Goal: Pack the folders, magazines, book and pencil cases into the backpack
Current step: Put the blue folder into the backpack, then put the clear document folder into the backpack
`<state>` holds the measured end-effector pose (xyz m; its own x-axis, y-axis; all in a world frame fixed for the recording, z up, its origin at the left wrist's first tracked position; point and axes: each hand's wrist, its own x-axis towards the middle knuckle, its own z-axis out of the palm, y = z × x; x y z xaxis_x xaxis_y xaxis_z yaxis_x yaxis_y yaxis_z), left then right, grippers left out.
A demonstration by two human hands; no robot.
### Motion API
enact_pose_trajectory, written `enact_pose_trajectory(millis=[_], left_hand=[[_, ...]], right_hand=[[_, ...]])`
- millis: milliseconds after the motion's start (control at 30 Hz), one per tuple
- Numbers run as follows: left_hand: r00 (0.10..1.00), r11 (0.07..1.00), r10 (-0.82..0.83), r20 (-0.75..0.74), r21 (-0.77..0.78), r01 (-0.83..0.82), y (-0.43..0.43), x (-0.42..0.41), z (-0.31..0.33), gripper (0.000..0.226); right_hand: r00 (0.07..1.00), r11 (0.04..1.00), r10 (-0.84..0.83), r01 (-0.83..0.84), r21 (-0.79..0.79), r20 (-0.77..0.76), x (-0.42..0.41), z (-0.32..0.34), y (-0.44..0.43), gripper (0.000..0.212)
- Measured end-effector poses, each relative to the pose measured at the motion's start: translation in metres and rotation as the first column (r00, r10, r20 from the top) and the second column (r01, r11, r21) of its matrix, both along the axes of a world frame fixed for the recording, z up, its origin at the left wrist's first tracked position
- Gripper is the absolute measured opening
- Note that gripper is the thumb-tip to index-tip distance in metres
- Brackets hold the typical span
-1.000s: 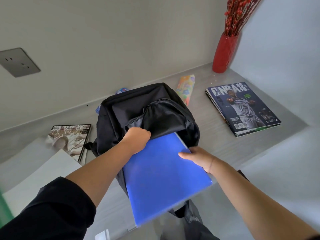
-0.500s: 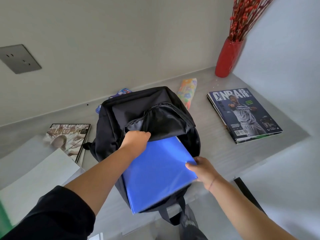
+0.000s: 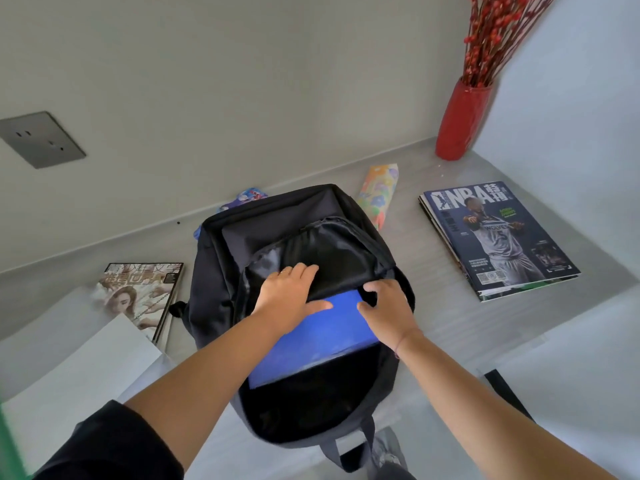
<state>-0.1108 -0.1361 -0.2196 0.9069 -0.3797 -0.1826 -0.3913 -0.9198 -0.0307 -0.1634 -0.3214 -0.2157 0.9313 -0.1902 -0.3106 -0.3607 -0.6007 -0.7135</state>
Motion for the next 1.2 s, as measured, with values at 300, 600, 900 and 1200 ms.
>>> enact_pose_trajectory(millis=[300,600,900,1200], left_hand=[[0.991,0.755,0.094,-0.098,-0.641,-0.135,-0.117,0.034,0.025,0.046],[0.953,0.752,0.302,-0.002,-0.614,-0.240,-0.108,0.046,0.031,0.034],[0.771,0.656,0.634,0.064,-0.573,-0.492,0.051,0.001,0.037,0.028],[0.260,0.198,0.965,-0.038,-0.544,-0.815,0.209,-0.106,0.007,0.038]], right_hand=[[0.958,0.947,-0.266,0.239,0.214,0.107,0.027,0.026,-0.099,0.021],[0.977,0.974,-0.150,0.120,0.190,0.154,0.065,0.035,-0.100,0.019],[0.942,0.885,0.249,-0.316,0.341,0.226,0.065,0.062,0.073,0.016],[0.797,0.706,0.597,-0.574,0.414,0.087,0.020,0.030,0.235,0.023]])
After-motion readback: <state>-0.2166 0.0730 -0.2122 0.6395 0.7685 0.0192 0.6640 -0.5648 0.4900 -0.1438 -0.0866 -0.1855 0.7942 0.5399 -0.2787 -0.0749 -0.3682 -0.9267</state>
